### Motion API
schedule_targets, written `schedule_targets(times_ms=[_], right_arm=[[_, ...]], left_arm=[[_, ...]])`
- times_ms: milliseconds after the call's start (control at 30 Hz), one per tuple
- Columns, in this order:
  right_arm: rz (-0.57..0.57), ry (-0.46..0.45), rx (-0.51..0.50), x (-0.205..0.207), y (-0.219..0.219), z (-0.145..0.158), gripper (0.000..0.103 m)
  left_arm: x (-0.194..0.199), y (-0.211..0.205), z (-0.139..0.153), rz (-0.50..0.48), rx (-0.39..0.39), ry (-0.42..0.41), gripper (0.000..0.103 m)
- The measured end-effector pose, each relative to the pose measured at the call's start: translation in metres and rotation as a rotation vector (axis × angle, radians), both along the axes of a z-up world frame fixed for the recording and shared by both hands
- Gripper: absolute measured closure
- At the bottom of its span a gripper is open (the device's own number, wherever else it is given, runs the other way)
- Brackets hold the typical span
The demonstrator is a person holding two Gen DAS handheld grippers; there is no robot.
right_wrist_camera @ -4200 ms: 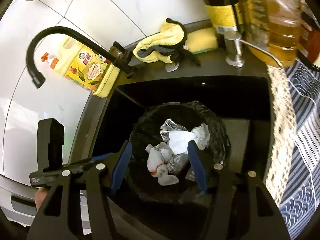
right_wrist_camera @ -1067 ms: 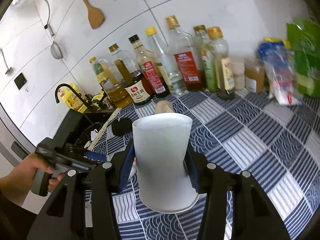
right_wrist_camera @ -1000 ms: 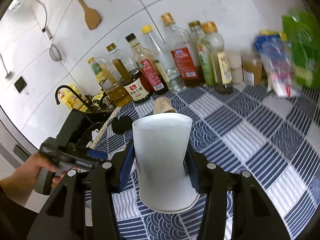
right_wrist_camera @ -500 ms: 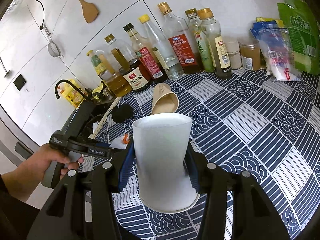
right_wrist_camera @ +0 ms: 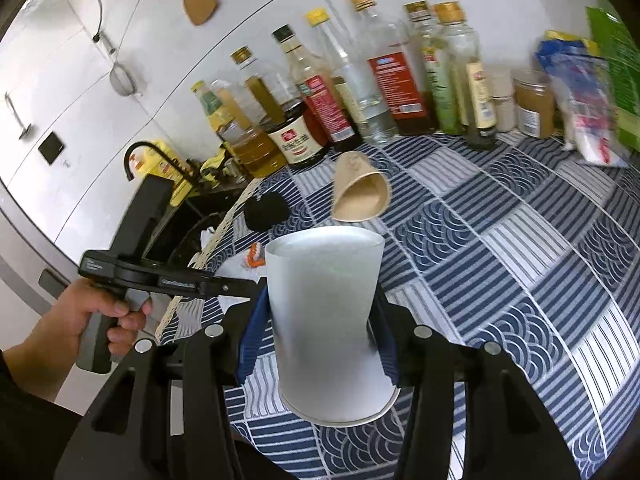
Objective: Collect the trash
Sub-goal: 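Grasp the second white mesh bag with the left tool while the right holds the cup, then carry the white cup and mesh bag over the trash bag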
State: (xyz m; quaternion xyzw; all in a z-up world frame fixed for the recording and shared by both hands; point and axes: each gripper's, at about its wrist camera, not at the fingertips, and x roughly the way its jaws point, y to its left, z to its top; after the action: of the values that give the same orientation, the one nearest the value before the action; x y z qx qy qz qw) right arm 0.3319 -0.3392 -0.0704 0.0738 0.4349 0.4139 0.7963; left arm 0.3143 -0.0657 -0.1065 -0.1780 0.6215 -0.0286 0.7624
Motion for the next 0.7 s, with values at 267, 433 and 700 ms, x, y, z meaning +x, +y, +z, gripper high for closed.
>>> schedule_targets(times_ms=[267,433,700], right_arm=[[0.114,-0.013,-0.035,0.007,0.07,0.003,0.054],[0.2,0.001,-0.063,0.008,0.139,0.008,0.054],[0.293,0.034,-0.103,-0.002,0.254,0.008,0.054]], left_arm=[[-0.031,0.055,0.02,0.107,-0.033,-0.075,0.067],[-0.049,0.105,0.028,0.175,-0.065,-0.124,0.067],[-0.083,0.196,0.029,0.268,-0.108,-0.165,0.067]])
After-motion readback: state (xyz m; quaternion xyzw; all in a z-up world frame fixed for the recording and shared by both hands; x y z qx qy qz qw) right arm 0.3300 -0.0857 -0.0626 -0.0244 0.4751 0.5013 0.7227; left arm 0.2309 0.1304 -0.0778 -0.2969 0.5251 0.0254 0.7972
